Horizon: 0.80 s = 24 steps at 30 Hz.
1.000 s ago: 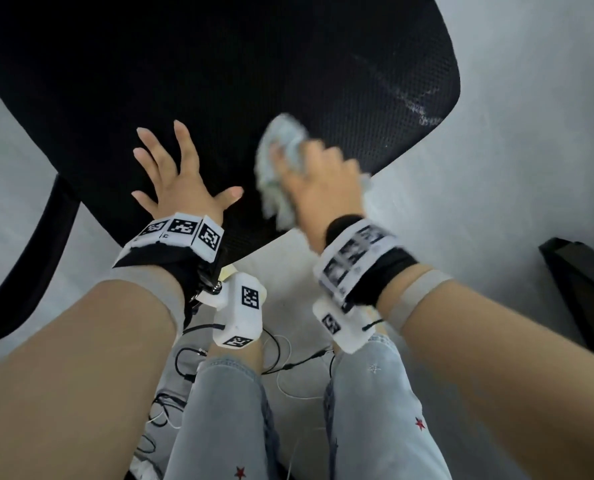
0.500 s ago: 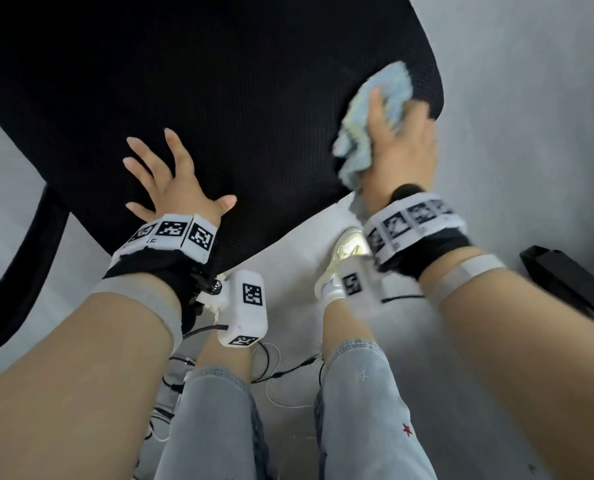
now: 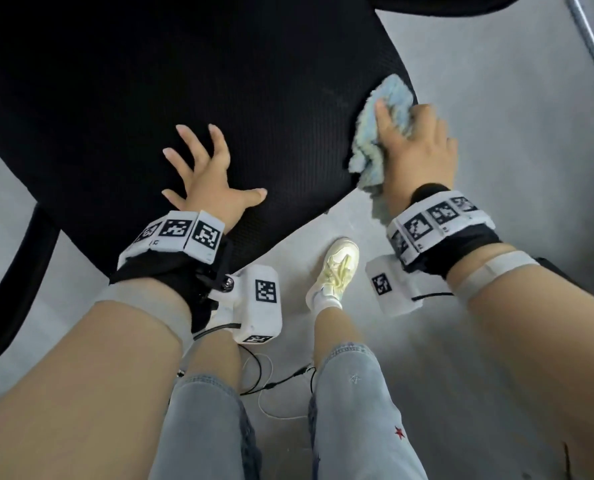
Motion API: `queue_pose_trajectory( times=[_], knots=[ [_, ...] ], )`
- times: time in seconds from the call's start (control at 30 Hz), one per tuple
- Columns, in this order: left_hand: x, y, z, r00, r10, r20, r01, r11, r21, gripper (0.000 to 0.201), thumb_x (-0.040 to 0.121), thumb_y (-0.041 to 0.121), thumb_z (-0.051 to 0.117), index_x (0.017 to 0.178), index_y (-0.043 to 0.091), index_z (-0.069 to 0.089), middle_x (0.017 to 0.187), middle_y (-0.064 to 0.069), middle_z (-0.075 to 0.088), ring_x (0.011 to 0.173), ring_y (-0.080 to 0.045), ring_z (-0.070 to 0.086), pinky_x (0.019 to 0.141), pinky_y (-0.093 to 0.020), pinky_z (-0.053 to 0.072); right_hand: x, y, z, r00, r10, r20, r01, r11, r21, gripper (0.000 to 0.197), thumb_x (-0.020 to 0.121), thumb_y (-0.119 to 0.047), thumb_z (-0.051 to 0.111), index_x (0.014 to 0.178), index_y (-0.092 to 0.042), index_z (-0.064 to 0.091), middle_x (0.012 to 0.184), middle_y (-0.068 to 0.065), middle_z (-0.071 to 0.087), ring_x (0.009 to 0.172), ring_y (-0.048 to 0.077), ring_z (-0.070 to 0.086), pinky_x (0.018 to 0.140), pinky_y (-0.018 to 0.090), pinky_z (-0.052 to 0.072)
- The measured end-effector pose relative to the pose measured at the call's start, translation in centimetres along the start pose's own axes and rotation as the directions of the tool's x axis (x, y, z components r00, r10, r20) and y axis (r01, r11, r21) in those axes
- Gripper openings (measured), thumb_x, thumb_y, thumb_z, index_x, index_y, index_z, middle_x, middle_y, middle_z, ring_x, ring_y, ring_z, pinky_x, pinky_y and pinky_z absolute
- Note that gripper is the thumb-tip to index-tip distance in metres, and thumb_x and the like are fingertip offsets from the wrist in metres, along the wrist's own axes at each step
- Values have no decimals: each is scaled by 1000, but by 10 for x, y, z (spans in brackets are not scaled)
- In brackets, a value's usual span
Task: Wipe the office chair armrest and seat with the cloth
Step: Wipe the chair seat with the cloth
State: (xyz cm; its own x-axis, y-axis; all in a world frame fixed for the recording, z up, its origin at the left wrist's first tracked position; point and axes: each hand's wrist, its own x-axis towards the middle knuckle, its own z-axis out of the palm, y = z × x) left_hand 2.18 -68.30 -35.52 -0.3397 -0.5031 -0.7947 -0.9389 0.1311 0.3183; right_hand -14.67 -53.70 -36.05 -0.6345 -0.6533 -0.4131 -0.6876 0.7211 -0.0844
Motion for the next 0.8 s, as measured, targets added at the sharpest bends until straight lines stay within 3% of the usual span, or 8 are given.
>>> queue_pose_trajectory(
  times=[0.17, 0.27, 0.4, 0.47, 0.53, 0.67, 0.73, 0.8],
  knots=[
    [4, 1, 3, 999, -37, 9, 35, 985, 167, 106, 79, 29, 66, 144, 30, -17, 149, -2, -37, 137, -35, -31, 107, -68, 0, -49, -60, 54, 905, -409, 119, 417, 907, -62, 78, 57, -41, 72, 129, -26, 43, 108, 10, 41, 76, 27, 57, 63, 33, 47],
    [2, -5, 4, 999, -30, -20, 33, 969, 245, 106, 78, 32, 67, 143, 31, -17, 150, -1, -36, 138, -33, -29, 108, -66, 1, -52, -60, 55, 809, -570, 146, 583, 808, -78, 79, 53, -44, 76, 127, -32, 50, 105, 4, 60, 75, 22, 58, 64, 29, 47],
    [5, -6, 3, 999, -34, -21, 38, 966, 255, 108, 77, 25, 70, 143, 32, -16, 150, 0, -35, 139, -33, -28, 108, -67, 2, -16, -18, 19, 932, -340, 122, 348, 936, -48, 70, 79, -26, 59, 141, -32, 28, 130, 15, 43, 108, 34, 45, 89, 42, 37],
    [5, -5, 5, 999, -32, -28, 38, 968, 247, 109, 77, 24, 70, 144, 32, -15, 151, 0, -34, 139, -33, -28, 107, -68, 2, -3, -5, 12, 996, -90, -1, 90, 993, 82, 64, 84, -15, 52, 141, -31, 29, 134, 19, 39, 115, 36, 40, 93, 45, 34],
    [6, -3, 7, 999, -37, -33, 44, 969, 244, 109, 77, 25, 70, 144, 31, -15, 151, -1, -34, 139, -34, -28, 106, -68, 2, -3, -21, 19, 999, -6, -33, 7, 999, 53, 66, 81, -12, 54, 141, -26, 31, 131, 23, 42, 110, 39, 45, 87, 45, 39],
    [8, -6, 8, 998, -30, -55, 42, 972, 231, 103, 81, 9, 63, 144, 33, -15, 151, 1, -34, 139, -33, -28, 106, -68, 2, -33, -79, 53, 933, -360, 31, 360, 933, 7, 50, 70, -34, 52, 118, -26, 60, 95, 11, 59, 67, 27, 58, 55, 31, 44],
    [8, -12, 8, 998, -2, -66, 17, 972, 235, 100, 81, 0, 56, 143, 34, -14, 151, 2, -34, 139, -31, -29, 107, -67, 0, -43, -90, 54, 869, -491, 64, 491, 871, 20, 55, 73, -38, 35, 122, -30, 56, 100, 4, 59, 72, 22, 58, 60, 30, 44],
    [6, -16, 6, 998, 10, -56, 4, 968, 250, 102, 80, 4, 61, 143, 34, -14, 151, 3, -33, 139, -31, -29, 108, -66, 0, -31, -80, 39, 842, -533, 87, 538, 840, -64, 56, 78, -40, 39, 133, -31, 44, 110, 7, 58, 86, 25, 57, 69, 34, 45]
  ],
)
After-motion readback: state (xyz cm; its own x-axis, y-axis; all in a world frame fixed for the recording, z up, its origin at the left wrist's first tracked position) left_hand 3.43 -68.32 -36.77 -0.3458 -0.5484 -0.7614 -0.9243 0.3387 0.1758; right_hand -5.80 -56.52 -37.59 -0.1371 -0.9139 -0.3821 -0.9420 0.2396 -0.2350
